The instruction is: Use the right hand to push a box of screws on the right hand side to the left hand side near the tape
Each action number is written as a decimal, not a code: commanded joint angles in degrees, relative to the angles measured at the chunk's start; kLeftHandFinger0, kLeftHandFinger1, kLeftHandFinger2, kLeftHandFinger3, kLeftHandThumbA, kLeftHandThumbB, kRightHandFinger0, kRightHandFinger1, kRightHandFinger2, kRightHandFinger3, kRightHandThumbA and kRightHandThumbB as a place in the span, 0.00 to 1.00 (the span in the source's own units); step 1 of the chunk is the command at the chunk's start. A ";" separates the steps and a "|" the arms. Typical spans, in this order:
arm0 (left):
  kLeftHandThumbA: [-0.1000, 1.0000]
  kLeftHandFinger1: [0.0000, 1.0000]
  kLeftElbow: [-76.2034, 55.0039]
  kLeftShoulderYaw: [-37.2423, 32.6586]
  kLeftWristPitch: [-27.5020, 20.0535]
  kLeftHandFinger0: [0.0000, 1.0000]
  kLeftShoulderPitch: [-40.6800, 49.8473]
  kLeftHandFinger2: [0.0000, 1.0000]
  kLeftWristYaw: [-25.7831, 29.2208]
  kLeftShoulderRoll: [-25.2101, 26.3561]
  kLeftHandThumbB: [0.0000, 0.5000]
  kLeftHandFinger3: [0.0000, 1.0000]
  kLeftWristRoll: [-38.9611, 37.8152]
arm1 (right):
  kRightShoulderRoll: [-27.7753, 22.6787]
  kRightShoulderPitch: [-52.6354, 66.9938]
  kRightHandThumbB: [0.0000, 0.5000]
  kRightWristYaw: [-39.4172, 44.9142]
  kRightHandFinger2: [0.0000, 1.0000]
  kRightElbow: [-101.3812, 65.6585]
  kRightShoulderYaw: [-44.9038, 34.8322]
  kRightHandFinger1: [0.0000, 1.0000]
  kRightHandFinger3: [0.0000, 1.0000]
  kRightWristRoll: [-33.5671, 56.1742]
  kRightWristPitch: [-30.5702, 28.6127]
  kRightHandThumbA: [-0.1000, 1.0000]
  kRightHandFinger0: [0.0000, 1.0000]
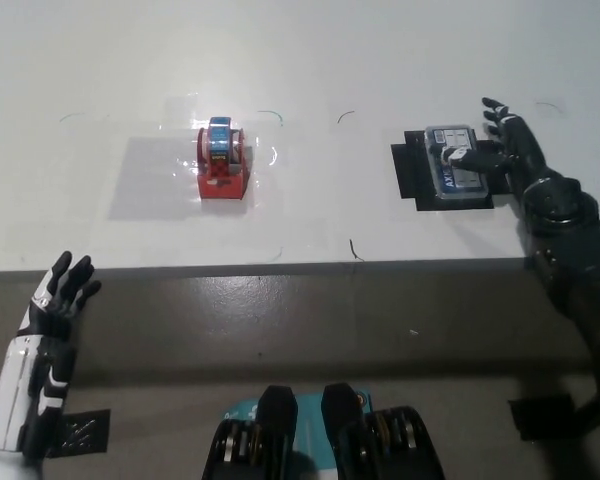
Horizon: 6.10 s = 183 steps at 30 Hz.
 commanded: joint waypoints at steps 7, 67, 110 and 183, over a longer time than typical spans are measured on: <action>0.88 1.00 -1.41 0.58 -0.11 1.00 -2.03 1.00 -0.67 1.82 0.07 1.00 -0.88 | 2.06 -2.65 0.65 1.57 1.00 0.03 -1.36 1.00 1.00 3.58 0.73 0.93 1.00; 0.88 1.00 -0.84 1.88 0.25 1.00 -5.38 1.00 0.41 2.08 0.10 1.00 -1.91 | 20.20 -1.63 0.39 1.46 1.00 -1.16 -11.48 1.00 1.00 16.73 -8.93 1.00 1.00; 0.86 1.00 -0.57 2.15 -0.12 1.00 -5.41 1.00 0.67 2.02 0.09 1.00 -1.91 | 27.40 -6.77 0.28 -6.71 1.00 -0.38 -36.98 1.00 1.00 37.18 -7.55 1.00 1.00; 0.93 1.00 0.41 2.28 2.41 1.00 -7.23 1.00 -0.17 3.49 0.12 1.00 0.06 | -1.80 59.21 0.46 6.87 1.00 -103.12 4.30 0.99 1.00 16.72 -2.78 0.89 0.95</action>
